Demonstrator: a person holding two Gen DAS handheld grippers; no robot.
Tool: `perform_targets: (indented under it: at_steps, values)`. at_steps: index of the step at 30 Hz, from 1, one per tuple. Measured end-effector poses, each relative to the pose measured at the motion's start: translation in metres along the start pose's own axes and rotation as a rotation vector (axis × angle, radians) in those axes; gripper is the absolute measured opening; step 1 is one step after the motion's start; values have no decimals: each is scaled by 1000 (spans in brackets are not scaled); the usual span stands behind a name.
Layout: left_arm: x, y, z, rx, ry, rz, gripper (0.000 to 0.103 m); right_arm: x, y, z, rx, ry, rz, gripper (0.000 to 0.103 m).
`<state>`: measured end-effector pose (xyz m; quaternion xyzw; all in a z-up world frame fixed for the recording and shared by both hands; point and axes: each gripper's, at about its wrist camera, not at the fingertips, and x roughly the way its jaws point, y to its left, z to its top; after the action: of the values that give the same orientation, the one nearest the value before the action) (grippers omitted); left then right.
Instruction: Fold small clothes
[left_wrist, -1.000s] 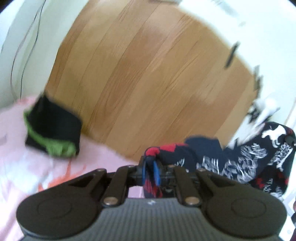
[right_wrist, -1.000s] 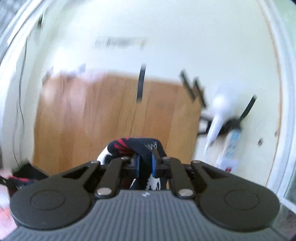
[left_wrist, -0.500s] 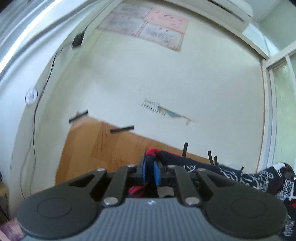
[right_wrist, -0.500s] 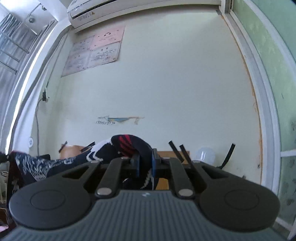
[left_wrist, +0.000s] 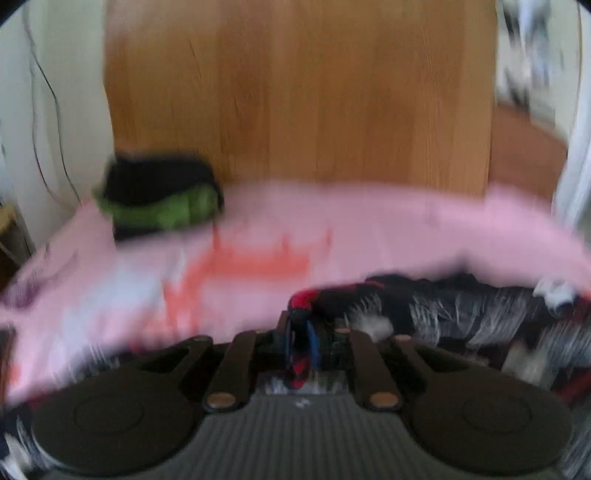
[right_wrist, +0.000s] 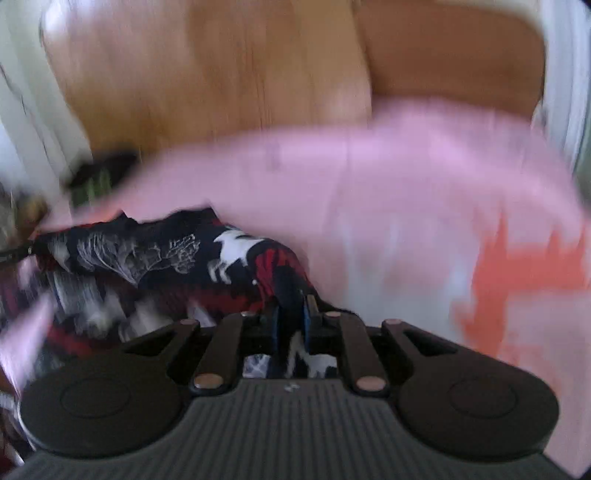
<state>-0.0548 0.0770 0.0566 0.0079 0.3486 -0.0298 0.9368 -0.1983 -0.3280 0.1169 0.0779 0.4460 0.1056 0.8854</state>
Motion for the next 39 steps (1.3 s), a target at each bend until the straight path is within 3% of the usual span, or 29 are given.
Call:
perform_targets:
  at_steps: [1, 2, 3, 4, 5, 7, 10, 11, 14, 16, 17, 18, 19, 20, 21, 24, 26, 28, 30, 32, 34, 36, 37, 38, 39]
  values:
    - [2, -3, -10, 32, 17, 18, 15, 12, 0, 3, -17, 49, 31, 28]
    - [-2, -3, -17, 56, 17, 12, 18, 18, 3, 11, -42, 65, 46, 43]
    - [-11, -1, -20, 68, 5, -3, 21, 20, 7, 23, -75, 56, 48, 57]
    - [-19, 2, -18, 75, -15, -12, 31, 19, 11, 36, -110, 16, 49, 62]
    - [-27, 7, -11, 79, -46, -11, 48, 13, 14, 45, -135, -22, 57, 64]
    - [-41, 13, -2, 62, -122, -6, 65, 16, 22, 64, -172, -77, 86, 64]
    - [-33, 20, 24, 5, -140, -63, 74, 47, 39, 91, -156, -118, 154, 66]
    - [-21, 21, 32, -1, -125, -90, 80, 52, 30, 78, -146, -115, 165, 66]
    - [14, 5, 42, 8, -36, -152, 84, 110, 58, 88, -164, -51, 192, 66]
    - [41, -5, 42, 20, 65, -173, 77, 153, 69, 86, -164, 17, 197, 66]
    - [50, -10, 40, 26, 106, -182, 61, 170, 72, 81, -171, 57, 200, 65]
    - [58, -14, 38, 39, 142, -186, 50, 188, 77, 81, -183, 84, 195, 57]
    - [63, -19, 36, 63, 164, -169, 35, 190, 85, 77, -231, 37, 186, 39]
    - [65, -23, 35, 90, 161, -142, 24, 195, 94, 76, -287, 47, 188, 10]
    - [65, -25, 38, 109, 151, -133, 20, 193, 98, 79, -306, 55, 197, 9]
    - [71, -26, 69, 97, 116, -145, 10, 178, 105, 95, -354, -56, 142, 8]
    - [76, -38, 105, 93, 46, -115, 10, 166, 97, 126, -309, -176, 90, 8]
    - [86, -51, 146, 76, -18, -81, 9, 162, 90, 168, -231, -277, 92, 8]
    - [103, -64, 177, 63, -64, -66, 9, 166, 91, 193, -239, -361, 47, 8]
    - [137, -78, 195, 49, -33, -51, 3, 192, 94, 208, -236, -353, -5, 8]
    - [179, -95, 192, 89, -22, 107, 3, 240, 97, 208, -270, -270, -84, 8]
    - [222, -99, 172, 119, 83, 186, 3, 301, 99, 191, -302, -119, -143, 11]
    - [236, -95, 162, 105, 157, 183, 3, 324, 96, 181, -305, -41, -141, 18]
    - [243, -88, 151, 75, 213, 156, 4, 327, 98, 172, -313, -91, -155, 28]
    - [240, -79, 143, 51, 207, 124, 7, 325, 100, 168, -323, -119, -143, 42]
